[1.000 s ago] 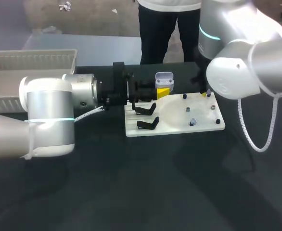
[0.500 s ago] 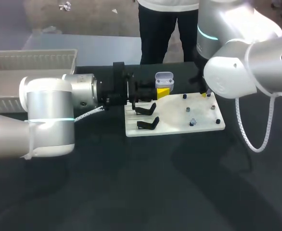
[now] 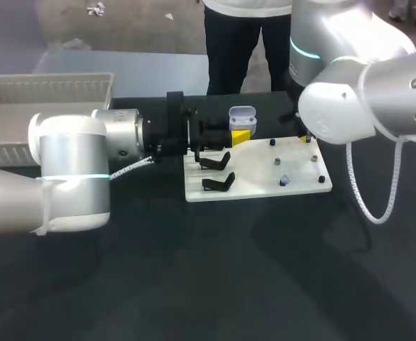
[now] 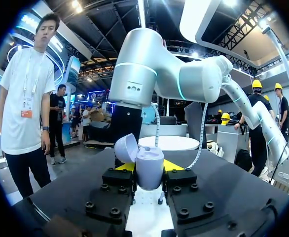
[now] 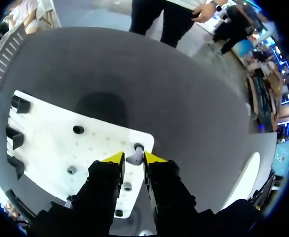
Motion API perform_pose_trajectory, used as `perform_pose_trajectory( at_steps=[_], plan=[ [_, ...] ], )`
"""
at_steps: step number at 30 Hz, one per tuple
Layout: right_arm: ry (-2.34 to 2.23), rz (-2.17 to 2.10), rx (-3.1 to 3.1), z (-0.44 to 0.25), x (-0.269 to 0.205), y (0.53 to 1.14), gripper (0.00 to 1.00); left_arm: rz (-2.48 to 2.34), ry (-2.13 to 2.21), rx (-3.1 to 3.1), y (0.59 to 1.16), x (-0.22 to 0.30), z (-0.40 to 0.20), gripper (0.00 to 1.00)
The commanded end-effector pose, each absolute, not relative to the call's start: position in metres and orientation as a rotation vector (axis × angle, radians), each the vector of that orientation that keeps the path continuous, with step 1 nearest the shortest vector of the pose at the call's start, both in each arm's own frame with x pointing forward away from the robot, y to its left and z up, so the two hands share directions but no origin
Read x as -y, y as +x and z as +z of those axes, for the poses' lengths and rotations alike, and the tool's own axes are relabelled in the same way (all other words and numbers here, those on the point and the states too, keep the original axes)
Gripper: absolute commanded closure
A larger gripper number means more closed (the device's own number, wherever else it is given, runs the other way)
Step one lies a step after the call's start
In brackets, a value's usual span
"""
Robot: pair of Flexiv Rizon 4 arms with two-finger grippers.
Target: Pick up each earbud case from the left stands, insert the matching earbuds, close the lid, and place the case in the box.
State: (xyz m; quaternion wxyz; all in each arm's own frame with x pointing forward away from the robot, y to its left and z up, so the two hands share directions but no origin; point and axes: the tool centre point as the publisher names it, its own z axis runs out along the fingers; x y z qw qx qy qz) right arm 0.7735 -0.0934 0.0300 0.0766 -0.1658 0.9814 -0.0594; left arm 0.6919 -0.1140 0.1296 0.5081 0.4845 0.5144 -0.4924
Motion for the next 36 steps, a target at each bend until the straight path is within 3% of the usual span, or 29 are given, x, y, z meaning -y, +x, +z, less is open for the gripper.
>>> perform_pose_trajectory(
  at_steps=[1, 4, 13, 36],
  plan=[
    [-0.498, -0.180, -2.952, 0.027, 0.092, 0.778, 0.92, -1.181, 1.162, -1.236, 0.690, 0.114, 0.129, 1.00],
    [-0.497, -0.180, -2.955, 0.027, 0.092, 0.778, 1.00, -1.181, 1.162, -1.236, 0.690, 0.114, 0.129, 1.00],
    [-0.488, -0.184, -2.954, 0.044, 0.092, 0.774, 1.00, -1.181, 1.162, -1.236, 0.690, 0.114, 0.129, 1.00],
    [-0.313, -0.169, -2.964, 0.172, 0.056, 0.703, 1.00, -1.181, 1.162, -1.236, 0.690, 0.114, 0.129, 1.00]
  ],
)
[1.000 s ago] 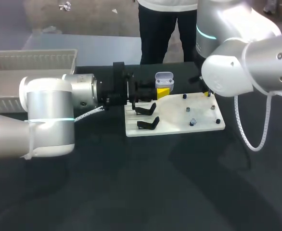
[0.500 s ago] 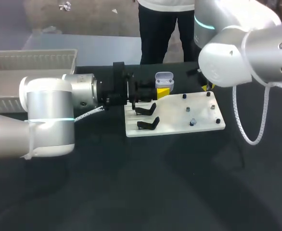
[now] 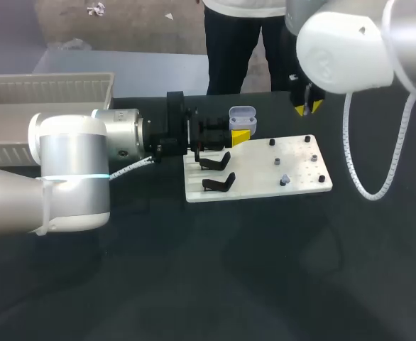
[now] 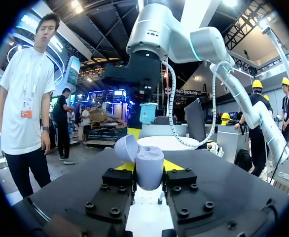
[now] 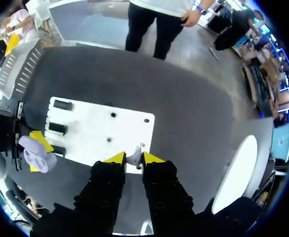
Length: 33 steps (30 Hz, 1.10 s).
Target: Pick up each earbud case from the left stands, insert the matching earbuds, close the lid, and place the case in the box.
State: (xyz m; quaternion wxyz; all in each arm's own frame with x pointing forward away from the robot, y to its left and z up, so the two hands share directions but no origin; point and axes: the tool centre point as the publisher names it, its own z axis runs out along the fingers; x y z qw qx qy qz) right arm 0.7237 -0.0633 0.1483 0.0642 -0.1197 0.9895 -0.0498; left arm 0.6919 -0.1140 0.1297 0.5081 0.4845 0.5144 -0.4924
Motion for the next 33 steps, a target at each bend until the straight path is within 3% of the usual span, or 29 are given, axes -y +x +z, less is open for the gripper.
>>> perform_pose_trajectory(
  at_steps=[1, 8, 27, 33],
  plan=[
    [-0.294, -0.156, -2.968, 0.176, 0.056, 0.699, 1.00, -1.181, 1.162, -1.236, 0.690, 0.114, 0.129, 1.00],
    [-0.255, -0.073, -2.975, 0.196, 0.050, 0.673, 1.00, -1.181, 1.162, -1.236, 0.690, 0.114, 0.129, 1.00],
    [-0.255, -0.073, -2.975, 0.196, 0.050, 0.673, 1.00, -1.181, 1.162, -1.236, 0.690, 0.114, 0.129, 1.00],
    [0.387, -0.113, -2.974, 0.210, 0.040, 0.661, 1.00, -1.181, 1.162, -1.236, 0.690, 0.114, 0.129, 1.00]
  ],
)
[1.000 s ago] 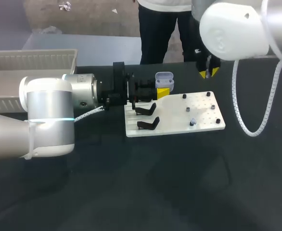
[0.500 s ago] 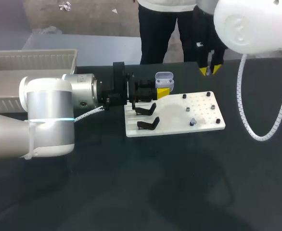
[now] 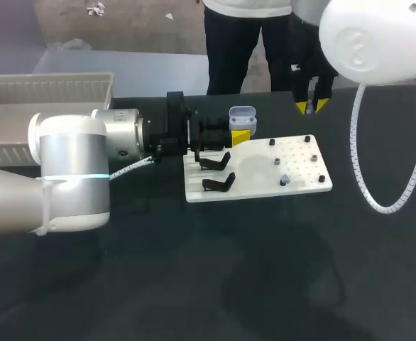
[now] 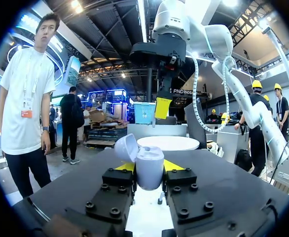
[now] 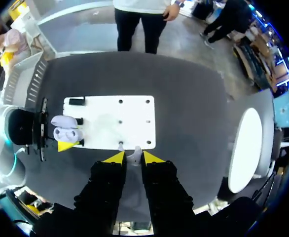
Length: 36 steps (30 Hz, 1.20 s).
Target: Pick up each earbud case from the left stands, insert the matching earbuds, close the lid, and place the case in the box.
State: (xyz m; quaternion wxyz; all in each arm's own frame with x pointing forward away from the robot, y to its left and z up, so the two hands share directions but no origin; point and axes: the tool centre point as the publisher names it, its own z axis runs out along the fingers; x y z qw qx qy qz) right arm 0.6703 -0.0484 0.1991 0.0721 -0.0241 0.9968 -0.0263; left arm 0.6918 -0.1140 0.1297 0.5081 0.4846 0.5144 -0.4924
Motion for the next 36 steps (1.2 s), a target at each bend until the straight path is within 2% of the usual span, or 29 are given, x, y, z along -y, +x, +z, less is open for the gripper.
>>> perform_pose_trajectory(
  at_steps=[1, 7, 12, 36],
  plan=[
    [0.451, -0.077, -2.950, 0.211, 0.039, 0.658, 1.00, -1.181, 1.162, -1.236, 0.690, 0.114, 0.129, 1.00],
    [0.877, 0.084, -2.777, 0.217, 0.030, 0.642, 1.00, -1.181, 1.162, -1.236, 0.690, 0.114, 0.129, 1.00],
    [0.985, 0.092, -2.713, 0.214, 0.018, 0.639, 1.00, -1.181, 1.162, -1.236, 0.690, 0.114, 0.129, 1.00],
    [0.979, 0.153, -2.757, 0.216, 0.000, 0.646, 1.00, -1.181, 1.162, -1.236, 0.690, 0.114, 0.129, 1.00]
  ],
)
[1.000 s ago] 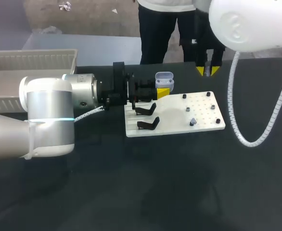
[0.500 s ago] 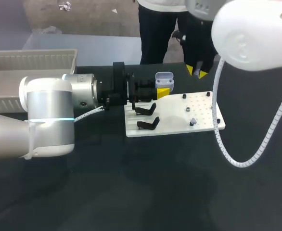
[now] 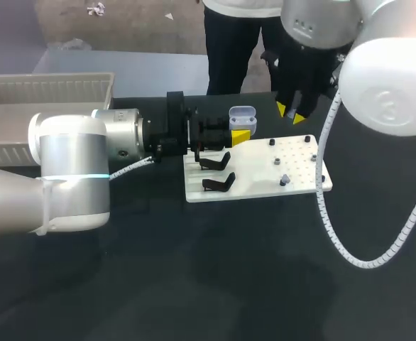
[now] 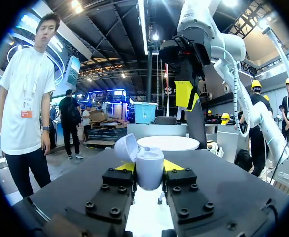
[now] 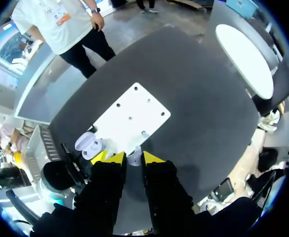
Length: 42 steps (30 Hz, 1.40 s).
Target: Pick up each earbud case from the left stands, insert the matching earbuds, close the lid, and place the case in the box.
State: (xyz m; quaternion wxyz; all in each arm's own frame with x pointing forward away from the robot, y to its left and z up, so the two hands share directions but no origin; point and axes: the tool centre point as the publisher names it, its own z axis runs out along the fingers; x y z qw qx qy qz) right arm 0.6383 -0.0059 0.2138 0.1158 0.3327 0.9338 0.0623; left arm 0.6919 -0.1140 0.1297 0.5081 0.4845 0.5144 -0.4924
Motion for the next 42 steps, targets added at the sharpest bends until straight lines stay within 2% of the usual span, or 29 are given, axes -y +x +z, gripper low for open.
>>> perform_pose_trajectory(
  at_steps=[1, 19, 42],
  plan=[
    [0.978, 0.152, -2.757, 0.216, -0.003, 0.646, 1.00, -1.181, 1.162, -1.236, 0.690, 0.114, 0.129, 1.00],
    [0.883, 0.154, -2.852, 0.219, -0.046, 0.662, 1.00, -1.181, 1.162, -1.236, 0.690, 0.114, 0.129, 1.00],
    [0.809, 0.127, -2.893, 0.200, -0.058, 0.681, 1.00, -1.181, 1.162, -1.236, 0.690, 0.114, 0.129, 1.00]
  ],
)
